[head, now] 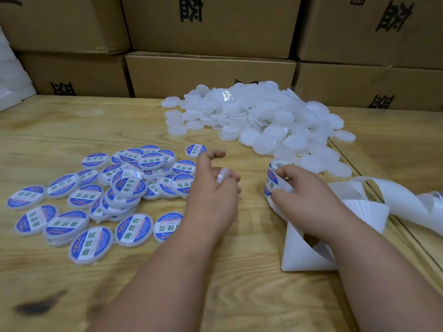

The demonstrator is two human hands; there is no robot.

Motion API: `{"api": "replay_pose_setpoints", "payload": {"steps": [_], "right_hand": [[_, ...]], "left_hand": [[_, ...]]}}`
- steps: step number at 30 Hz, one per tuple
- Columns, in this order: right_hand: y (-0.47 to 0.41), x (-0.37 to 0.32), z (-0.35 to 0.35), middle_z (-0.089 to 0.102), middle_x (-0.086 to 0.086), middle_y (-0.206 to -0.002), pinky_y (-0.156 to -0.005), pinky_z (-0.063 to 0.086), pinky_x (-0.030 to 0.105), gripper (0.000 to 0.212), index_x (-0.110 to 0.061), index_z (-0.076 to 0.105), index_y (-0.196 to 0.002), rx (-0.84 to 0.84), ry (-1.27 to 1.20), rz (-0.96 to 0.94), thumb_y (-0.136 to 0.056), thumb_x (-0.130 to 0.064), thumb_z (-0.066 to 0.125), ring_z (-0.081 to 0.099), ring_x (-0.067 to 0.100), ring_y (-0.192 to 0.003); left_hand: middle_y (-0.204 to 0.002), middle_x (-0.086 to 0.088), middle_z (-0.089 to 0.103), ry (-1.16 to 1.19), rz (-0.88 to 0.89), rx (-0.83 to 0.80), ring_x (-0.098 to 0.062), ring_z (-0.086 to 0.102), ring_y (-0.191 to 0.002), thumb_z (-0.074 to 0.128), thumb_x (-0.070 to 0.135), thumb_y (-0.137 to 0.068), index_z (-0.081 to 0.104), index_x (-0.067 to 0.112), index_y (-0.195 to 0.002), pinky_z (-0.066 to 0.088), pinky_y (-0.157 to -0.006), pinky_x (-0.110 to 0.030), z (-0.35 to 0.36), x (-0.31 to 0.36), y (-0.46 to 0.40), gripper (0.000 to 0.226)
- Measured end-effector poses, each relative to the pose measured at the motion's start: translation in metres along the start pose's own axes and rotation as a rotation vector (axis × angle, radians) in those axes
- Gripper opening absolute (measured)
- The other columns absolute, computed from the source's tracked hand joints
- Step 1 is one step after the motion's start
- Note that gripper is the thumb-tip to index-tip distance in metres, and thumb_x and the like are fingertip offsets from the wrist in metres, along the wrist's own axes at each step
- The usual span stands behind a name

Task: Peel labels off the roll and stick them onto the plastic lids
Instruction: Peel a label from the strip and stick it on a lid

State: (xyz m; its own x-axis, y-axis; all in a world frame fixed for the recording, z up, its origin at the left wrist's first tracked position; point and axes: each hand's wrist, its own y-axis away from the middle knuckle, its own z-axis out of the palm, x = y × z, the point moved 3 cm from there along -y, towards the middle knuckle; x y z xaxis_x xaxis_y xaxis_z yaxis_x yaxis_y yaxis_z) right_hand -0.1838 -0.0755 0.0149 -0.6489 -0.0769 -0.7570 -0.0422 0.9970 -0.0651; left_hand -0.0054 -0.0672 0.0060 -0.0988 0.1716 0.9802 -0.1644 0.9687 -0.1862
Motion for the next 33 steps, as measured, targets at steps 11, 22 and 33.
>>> {"api": "replay_pose_setpoints", "payload": {"steps": [11,22,33], "right_hand": [[-0.003,-0.005,0.003,0.07,-0.024,-0.092,-0.071,0.046,0.025,0.025,-0.047,0.073,-0.091,-0.039,-0.071,-0.109,-0.087,-0.028,0.058,0.062,-0.007,-0.088],[-0.006,0.001,0.002,0.063,-0.009,-0.07,-0.053,0.038,0.016,0.022,-0.023,0.067,-0.076,0.115,-0.015,-0.094,-0.091,-0.039,0.068,0.052,-0.002,-0.059],[-0.001,-0.007,0.003,0.054,-0.001,-0.064,-0.055,0.039,0.019,0.021,-0.023,0.073,-0.08,0.055,-0.14,-0.117,-0.095,-0.03,0.06,0.045,0.002,-0.058]], "left_hand": [[-0.091,0.015,0.071,-0.162,0.057,-0.233,-0.006,0.07,-0.075,0.083,0.025,-0.081,0.067,0.039,-0.088,0.059,-0.077,-0.03,0.014,-0.004,-0.013,0.023],[-0.09,0.027,0.068,-0.215,0.079,-0.177,0.005,0.064,-0.078,0.078,0.028,-0.086,0.068,0.039,-0.087,0.044,-0.064,-0.004,0.011,-0.005,-0.013,0.015],[-0.084,0.031,0.069,-0.222,0.037,-0.2,0.008,0.064,-0.075,0.081,0.044,-0.081,0.072,0.042,-0.09,0.043,-0.058,-0.006,0.01,-0.004,-0.011,0.013]]}}
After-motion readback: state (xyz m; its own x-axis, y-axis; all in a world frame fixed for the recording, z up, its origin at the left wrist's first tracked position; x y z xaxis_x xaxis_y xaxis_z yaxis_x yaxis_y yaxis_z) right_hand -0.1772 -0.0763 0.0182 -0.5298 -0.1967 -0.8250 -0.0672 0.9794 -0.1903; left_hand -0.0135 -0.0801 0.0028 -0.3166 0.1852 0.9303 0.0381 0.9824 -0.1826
